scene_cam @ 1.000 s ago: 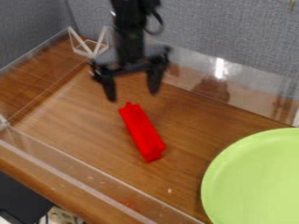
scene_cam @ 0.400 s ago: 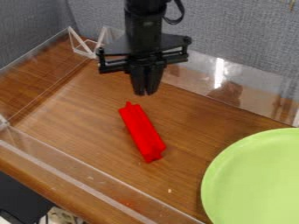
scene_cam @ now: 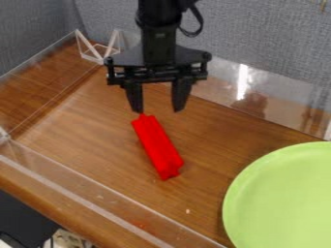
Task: Put the red object on the left side
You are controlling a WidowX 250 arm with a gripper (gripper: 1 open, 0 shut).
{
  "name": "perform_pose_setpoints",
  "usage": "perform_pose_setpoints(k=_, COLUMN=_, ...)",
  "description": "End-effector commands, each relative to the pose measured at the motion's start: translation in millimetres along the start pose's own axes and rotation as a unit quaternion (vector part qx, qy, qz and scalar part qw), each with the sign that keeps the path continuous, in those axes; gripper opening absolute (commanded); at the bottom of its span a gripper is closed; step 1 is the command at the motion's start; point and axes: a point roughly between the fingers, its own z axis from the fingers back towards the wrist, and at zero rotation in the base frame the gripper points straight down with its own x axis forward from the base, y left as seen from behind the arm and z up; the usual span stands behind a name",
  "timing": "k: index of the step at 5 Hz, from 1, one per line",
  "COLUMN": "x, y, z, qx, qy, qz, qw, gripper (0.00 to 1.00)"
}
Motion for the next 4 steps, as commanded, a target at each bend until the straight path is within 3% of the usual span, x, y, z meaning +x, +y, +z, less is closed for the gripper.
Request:
perform_pose_setpoints(k=1, x=15.7, y=6.8, z=-0.2, qx=-0.011, qy=-0.024, qz=0.019, qw=0.9995, gripper=1.0)
perform_pose_setpoints(k=2, x=22.6, y=8.1, z=-13.9, qx=-0.006, qy=-0.027, qz=0.023, qw=0.9993, gripper=1.0)
perform_pose_setpoints(k=4, x=28.5, y=11.5, z=-31.0, qx=-0.005, qy=-0.028, qz=-0.005, qw=0.9996, gripper=1.0)
